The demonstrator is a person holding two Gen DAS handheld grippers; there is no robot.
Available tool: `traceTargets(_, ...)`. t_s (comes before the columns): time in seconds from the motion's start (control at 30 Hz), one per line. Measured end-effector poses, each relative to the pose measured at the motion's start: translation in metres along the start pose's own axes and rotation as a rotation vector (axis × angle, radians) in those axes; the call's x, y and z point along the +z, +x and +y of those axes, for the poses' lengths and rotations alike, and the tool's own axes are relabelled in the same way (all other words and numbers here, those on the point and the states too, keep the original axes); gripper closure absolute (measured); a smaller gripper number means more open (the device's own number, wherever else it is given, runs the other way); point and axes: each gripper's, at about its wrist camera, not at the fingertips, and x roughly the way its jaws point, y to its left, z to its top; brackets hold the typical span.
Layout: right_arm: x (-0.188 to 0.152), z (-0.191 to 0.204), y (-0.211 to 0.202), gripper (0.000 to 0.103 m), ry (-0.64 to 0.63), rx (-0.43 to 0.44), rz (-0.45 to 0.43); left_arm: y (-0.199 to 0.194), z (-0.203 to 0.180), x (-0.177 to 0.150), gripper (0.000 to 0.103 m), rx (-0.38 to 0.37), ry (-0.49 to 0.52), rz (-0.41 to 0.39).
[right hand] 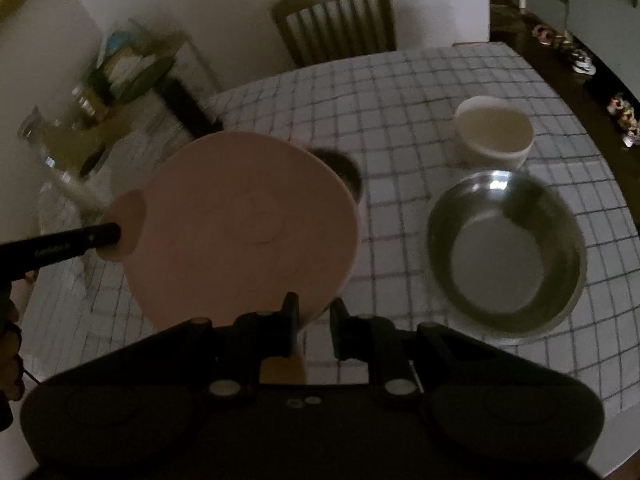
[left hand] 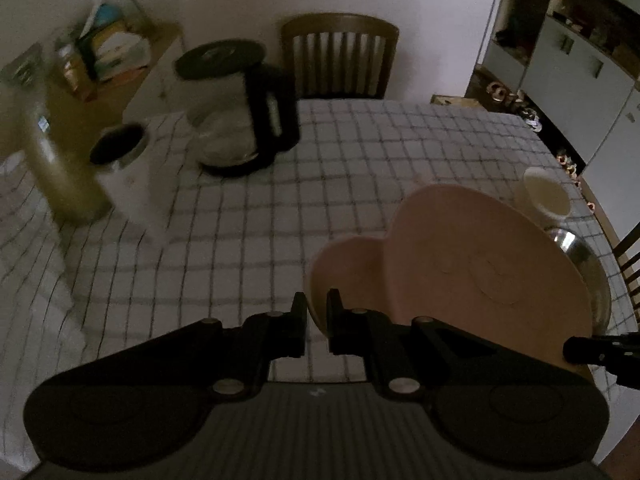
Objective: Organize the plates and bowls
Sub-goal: 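Lift the pink plates off the table with both grippers, then carry the pink plates with both grippers across the table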
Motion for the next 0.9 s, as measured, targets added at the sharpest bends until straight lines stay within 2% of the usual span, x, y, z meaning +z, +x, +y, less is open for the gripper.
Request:
traceTargets(0.3, -0.045, 0.031, 0.005, 0.086, -0.068, 0.017, 0.058, -0.012, 0.032, -0.06, 0.095, 0.027, -0.058, 0.035)
traceTargets(0.9, -0.09, 0.07, 0.041, 0.086, -0.187, 0.055, 0.174, -0.012, 0.078, -0.132, 0.095, 0.089, -0.15, 0.103)
